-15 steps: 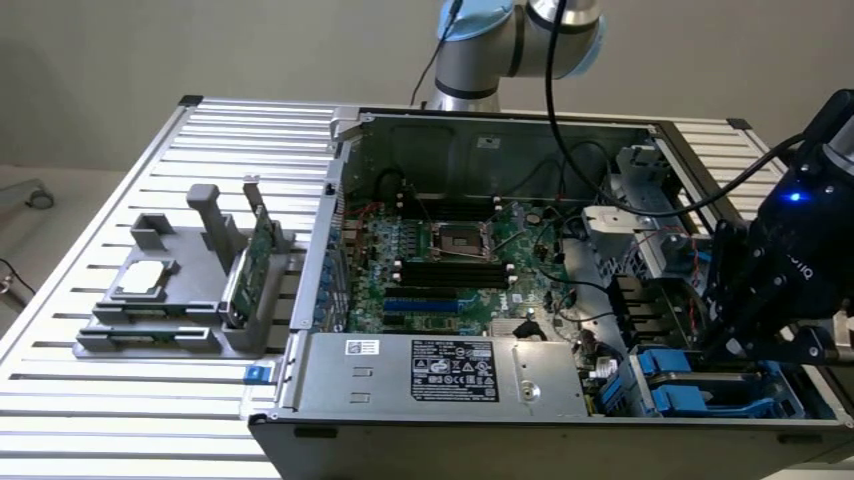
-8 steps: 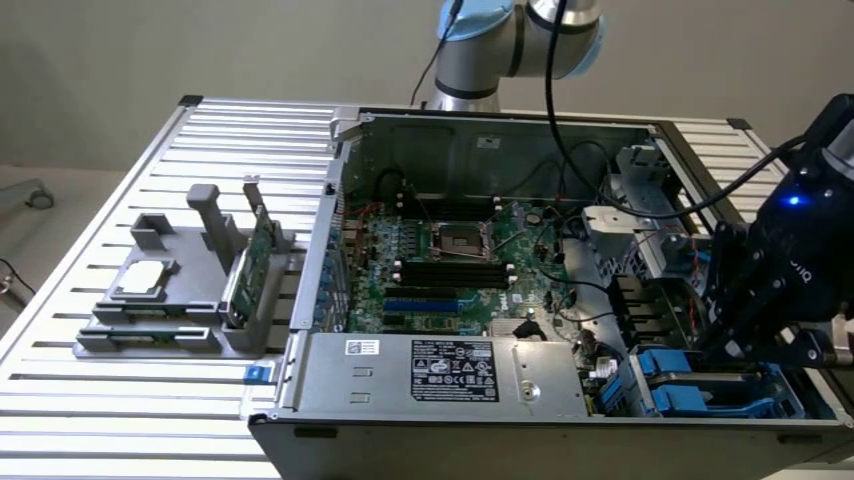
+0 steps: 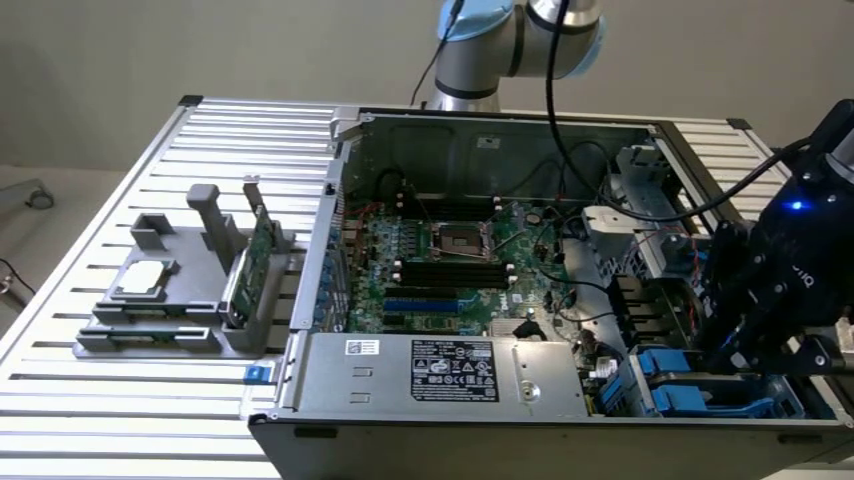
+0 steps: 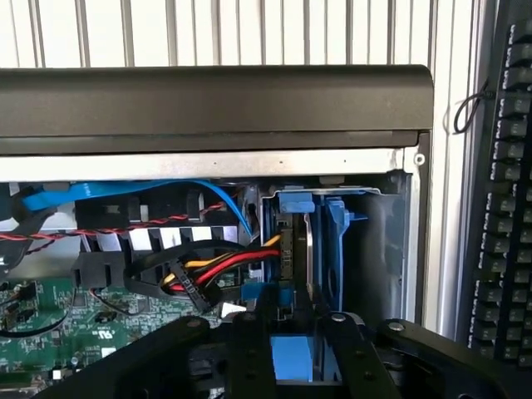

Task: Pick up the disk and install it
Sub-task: 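Insert the second disk wire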

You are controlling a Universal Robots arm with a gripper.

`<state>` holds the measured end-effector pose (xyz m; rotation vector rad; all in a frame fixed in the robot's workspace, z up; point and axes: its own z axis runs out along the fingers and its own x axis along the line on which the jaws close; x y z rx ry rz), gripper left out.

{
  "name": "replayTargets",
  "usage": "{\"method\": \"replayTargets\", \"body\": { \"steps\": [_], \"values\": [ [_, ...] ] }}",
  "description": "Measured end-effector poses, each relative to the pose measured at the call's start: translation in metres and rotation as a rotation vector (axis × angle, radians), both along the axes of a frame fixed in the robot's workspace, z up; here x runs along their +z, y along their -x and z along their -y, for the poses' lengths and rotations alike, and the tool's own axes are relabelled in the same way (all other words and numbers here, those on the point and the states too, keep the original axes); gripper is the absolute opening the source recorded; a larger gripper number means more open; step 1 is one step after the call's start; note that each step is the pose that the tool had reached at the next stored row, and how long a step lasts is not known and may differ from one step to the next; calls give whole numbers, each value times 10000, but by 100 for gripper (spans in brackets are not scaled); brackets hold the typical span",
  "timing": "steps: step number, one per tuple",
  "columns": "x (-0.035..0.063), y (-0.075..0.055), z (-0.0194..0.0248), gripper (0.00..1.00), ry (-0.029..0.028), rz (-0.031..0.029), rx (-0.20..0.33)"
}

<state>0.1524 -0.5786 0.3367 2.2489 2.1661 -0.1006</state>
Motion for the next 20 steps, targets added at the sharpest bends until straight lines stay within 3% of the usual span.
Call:
{"method": "replayTargets", "body": {
  "steps": [1,4,6,7,11,20],
  "values": [
    [38,0,1,30,13,-12,0],
    [131,0,7,48,18,-48,-1],
    [181,0,13,48,16,-69,0],
    [199,2,18,54,17,-77,-1],
    [226,83,40,54,19,-85,0],
    [272,473,82,52,17,-85,0]
  ]
}}
